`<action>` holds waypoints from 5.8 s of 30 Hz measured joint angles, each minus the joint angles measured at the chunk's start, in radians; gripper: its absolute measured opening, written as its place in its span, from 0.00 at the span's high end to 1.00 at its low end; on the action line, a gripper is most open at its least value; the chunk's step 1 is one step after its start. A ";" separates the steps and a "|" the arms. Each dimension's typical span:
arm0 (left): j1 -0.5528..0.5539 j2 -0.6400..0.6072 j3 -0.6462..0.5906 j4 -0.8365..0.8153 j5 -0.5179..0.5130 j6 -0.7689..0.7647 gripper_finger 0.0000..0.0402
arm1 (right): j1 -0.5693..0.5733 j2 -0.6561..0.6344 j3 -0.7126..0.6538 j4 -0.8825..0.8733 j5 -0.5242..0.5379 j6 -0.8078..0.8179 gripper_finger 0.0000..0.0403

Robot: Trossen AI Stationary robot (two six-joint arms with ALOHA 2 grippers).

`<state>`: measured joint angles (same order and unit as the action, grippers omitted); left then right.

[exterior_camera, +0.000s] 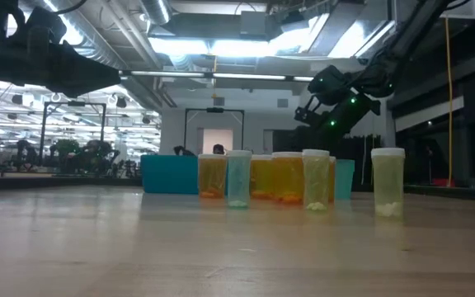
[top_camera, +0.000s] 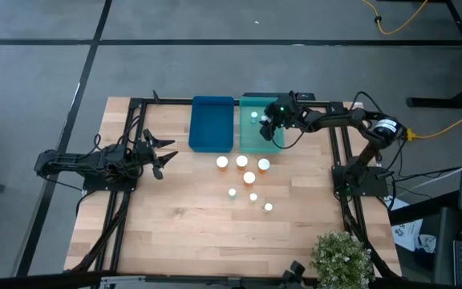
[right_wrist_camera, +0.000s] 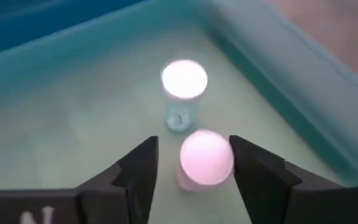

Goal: Pick and place medicine bottles into bin by pill shape (circle, oval)
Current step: Put the pink tablet bottle into the light blue bin, then put the yellow tablet bottle into the light blue bin

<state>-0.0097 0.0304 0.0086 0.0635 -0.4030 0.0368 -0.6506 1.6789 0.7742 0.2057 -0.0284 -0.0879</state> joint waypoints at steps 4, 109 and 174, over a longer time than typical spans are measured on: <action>0.000 0.000 0.000 0.000 0.000 0.000 0.52 | 0.000 -0.069 0.000 -0.017 0.000 0.000 0.46; 0.000 0.000 0.000 0.000 0.000 0.001 0.52 | 0.277 -0.373 -0.232 0.115 0.118 0.084 0.73; 0.000 0.000 0.000 0.000 0.000 0.002 0.52 | 0.722 -0.350 0.059 -0.645 -0.133 0.140 0.62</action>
<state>-0.0094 0.0307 0.0082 0.0635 -0.4034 0.0383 0.0718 1.3293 0.8333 -0.4389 -0.1613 0.0518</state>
